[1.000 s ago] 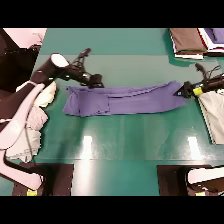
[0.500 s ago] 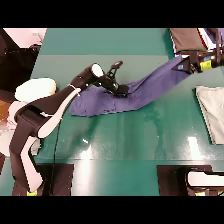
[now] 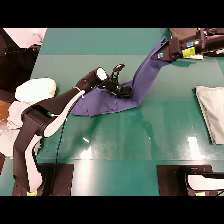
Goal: Fold the shirts.
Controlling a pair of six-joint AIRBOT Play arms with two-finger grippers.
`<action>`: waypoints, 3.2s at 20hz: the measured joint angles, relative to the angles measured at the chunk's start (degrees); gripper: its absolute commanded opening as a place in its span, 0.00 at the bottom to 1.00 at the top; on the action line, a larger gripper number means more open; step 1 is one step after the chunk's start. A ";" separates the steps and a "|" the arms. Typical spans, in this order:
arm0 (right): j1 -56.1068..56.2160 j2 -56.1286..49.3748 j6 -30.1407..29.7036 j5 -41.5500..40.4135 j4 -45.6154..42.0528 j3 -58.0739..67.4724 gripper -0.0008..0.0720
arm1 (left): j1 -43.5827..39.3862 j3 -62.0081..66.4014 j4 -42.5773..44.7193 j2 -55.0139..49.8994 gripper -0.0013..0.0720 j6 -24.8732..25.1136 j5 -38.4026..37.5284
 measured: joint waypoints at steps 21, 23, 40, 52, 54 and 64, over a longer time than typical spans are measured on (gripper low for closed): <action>32.79 -24.72 -12.48 -22.08 10.64 10.58 0.77 | 32.52 1.05 9.70 29.33 0.06 3.52 -13.68; 33.94 -26.71 -12.98 -22.45 10.23 11.58 0.76 | 34.91 1.05 9.60 30.97 0.06 3.91 -15.37; 3.02 -11.04 -6.67 -15.37 -0.70 -27.39 0.94 | 36.17 1.01 10.49 32.76 0.06 6.16 -21.11; 9.70 -24.87 -8.70 -19.98 9.51 -20.57 0.26 | 35.23 1.01 10.45 32.76 0.06 6.58 -20.94; 11.13 -26.43 -8.87 -20.28 9.01 -17.33 0.03 | 35.19 1.01 10.40 32.76 0.06 6.56 -21.16; 0.68 -13.79 -0.22 -13.31 -3.13 -11.19 0.03 | 29.73 1.01 10.56 32.76 0.05 6.56 -23.06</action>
